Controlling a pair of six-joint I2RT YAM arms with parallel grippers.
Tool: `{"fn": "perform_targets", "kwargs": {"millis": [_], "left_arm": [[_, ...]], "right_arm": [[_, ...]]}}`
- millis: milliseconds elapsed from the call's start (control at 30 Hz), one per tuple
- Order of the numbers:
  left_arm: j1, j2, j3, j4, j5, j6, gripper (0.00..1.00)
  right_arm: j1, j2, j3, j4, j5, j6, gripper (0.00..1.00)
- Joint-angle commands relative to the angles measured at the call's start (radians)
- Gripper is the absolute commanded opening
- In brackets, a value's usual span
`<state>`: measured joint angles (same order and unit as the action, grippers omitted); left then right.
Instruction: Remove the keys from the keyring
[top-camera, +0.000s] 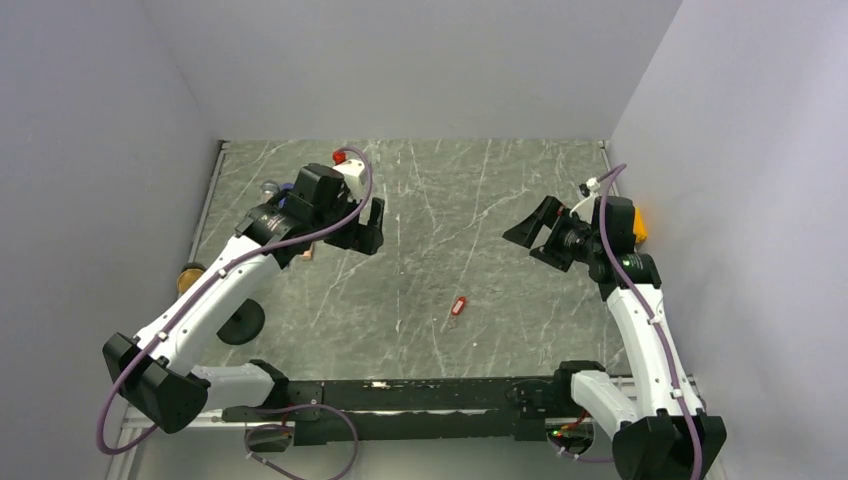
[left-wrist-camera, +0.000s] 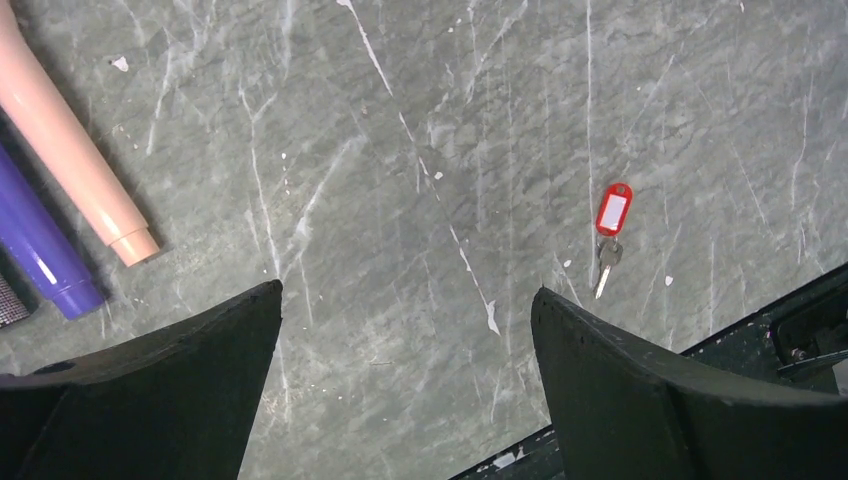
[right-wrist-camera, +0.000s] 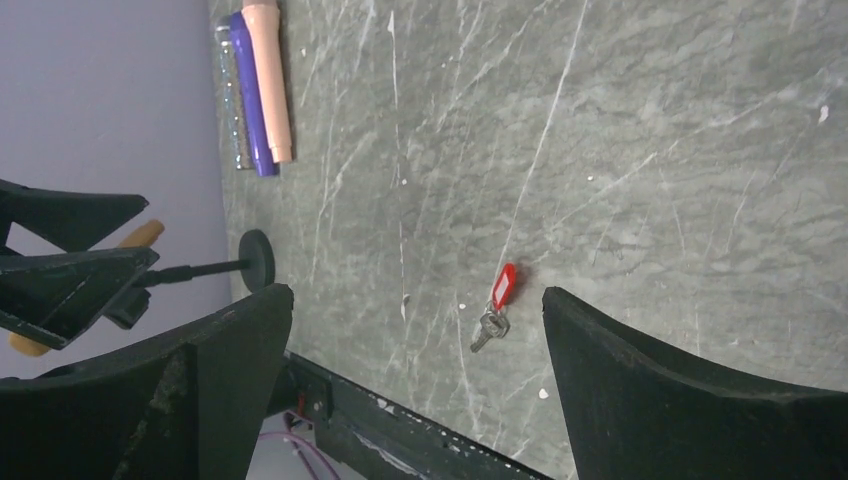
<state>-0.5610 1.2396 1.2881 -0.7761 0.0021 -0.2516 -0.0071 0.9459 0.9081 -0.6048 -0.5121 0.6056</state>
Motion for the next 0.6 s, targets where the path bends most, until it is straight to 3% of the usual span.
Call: {"fn": "perform_targets", "kwargs": {"millis": [0, 133, 433, 567], "left_arm": [[-0.023, -0.002, -0.004, 0.008, 0.015, 0.023, 0.99], [-0.041, 0.003, -0.021, 0.009, 0.037, 0.02, 0.99], [-0.1, 0.03, -0.017, -0.007, 0.059, 0.021, 0.95], [-0.109, 0.023, -0.033, -0.005, 0.061, 0.016, 0.94]], "right_arm": [[0.001, -0.014, -0.033, 0.031, -0.053, 0.01, 1.0], [0.074, 0.003, -0.071, 0.031, -0.023, 0.02, 1.0], [0.262, 0.105, -0.214, 0.231, -0.052, 0.102, 1.0], [0.304, 0.175, -0.257, 0.319, -0.07, 0.121, 0.91]]}}
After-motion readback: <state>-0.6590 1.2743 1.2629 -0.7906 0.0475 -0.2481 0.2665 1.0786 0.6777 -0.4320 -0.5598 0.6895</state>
